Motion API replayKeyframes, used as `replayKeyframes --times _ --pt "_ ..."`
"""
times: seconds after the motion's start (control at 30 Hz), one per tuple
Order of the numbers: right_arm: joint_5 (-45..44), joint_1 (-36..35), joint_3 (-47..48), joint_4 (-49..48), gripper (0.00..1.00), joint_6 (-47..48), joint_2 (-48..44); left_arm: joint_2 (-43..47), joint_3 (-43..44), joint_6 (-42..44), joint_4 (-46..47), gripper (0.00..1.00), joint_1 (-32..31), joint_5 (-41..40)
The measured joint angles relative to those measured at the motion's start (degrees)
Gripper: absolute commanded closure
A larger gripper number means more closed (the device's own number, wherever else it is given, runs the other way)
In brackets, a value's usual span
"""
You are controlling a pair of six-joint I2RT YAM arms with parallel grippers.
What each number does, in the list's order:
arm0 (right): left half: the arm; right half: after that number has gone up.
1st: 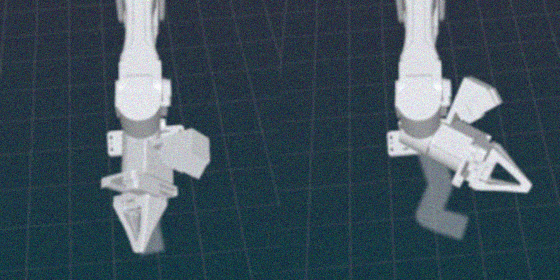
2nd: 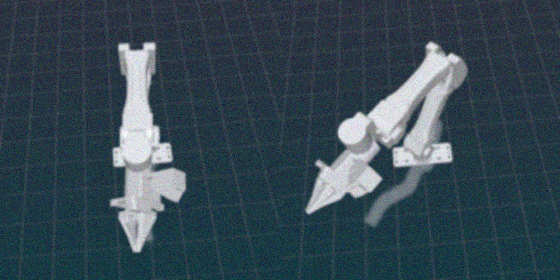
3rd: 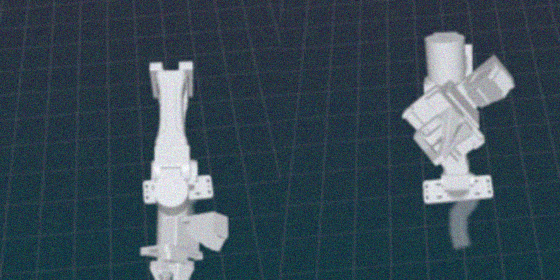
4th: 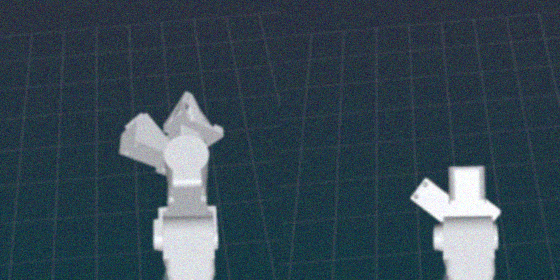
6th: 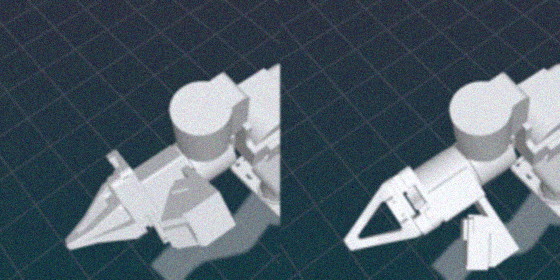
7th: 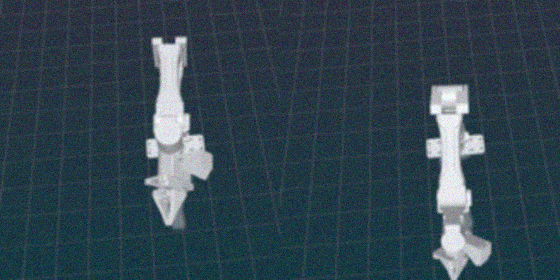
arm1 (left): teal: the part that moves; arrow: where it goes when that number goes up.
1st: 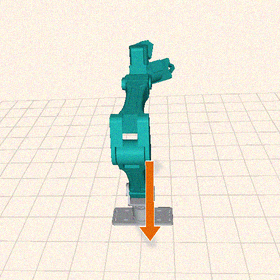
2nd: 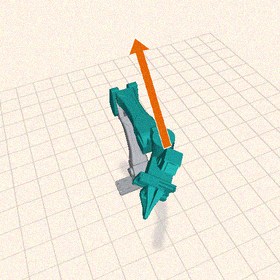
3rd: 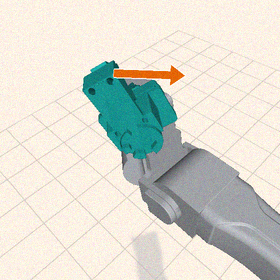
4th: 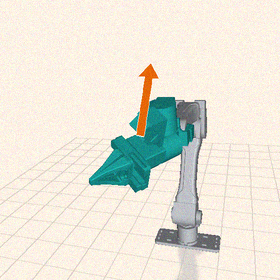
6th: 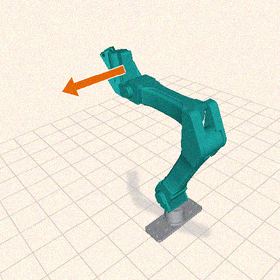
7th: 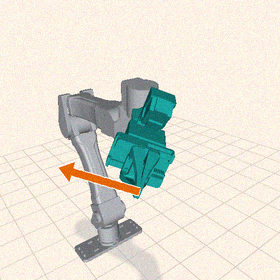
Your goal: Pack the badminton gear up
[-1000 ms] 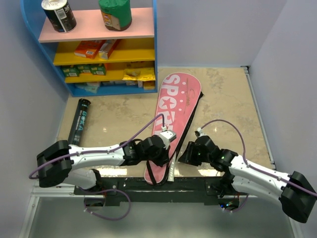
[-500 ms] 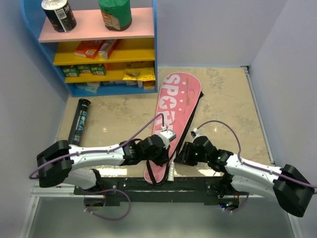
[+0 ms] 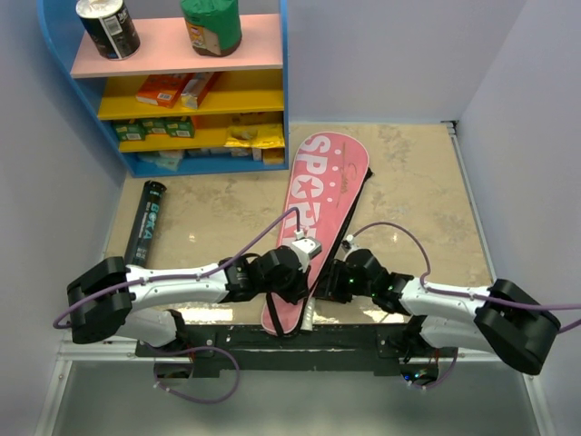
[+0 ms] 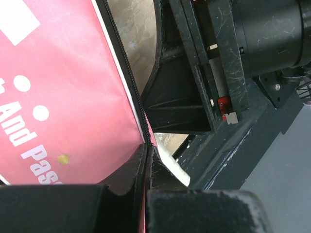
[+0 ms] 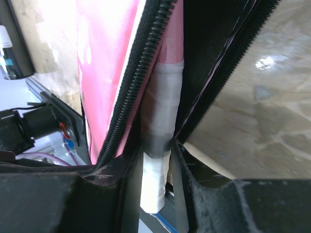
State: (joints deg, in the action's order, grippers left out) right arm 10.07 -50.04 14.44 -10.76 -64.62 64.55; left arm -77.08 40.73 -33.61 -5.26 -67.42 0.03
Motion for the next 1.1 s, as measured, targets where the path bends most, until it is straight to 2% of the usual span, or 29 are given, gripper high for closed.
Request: replayKeyframes --times 0.37,0.63,1.1 --pt "-1.99 -1.01 0.46 -10.95 0.79 -7.21 8.17 0.11 -0.94 -0.04 0.02 1.00 1.03 -0.87" --pt "-3.89 -1.40 1.03 -20.20 0.80 -12.02 14.82 1.55 -1.95 0.00 -0.28 1.00 1.66 -3.82" --pt "-13.94 -1.20 8.00 -17.05 0.81 -12.74 14.53 6.10 -1.97 -0.31 -0.39 1.00 1.97 -4.20"
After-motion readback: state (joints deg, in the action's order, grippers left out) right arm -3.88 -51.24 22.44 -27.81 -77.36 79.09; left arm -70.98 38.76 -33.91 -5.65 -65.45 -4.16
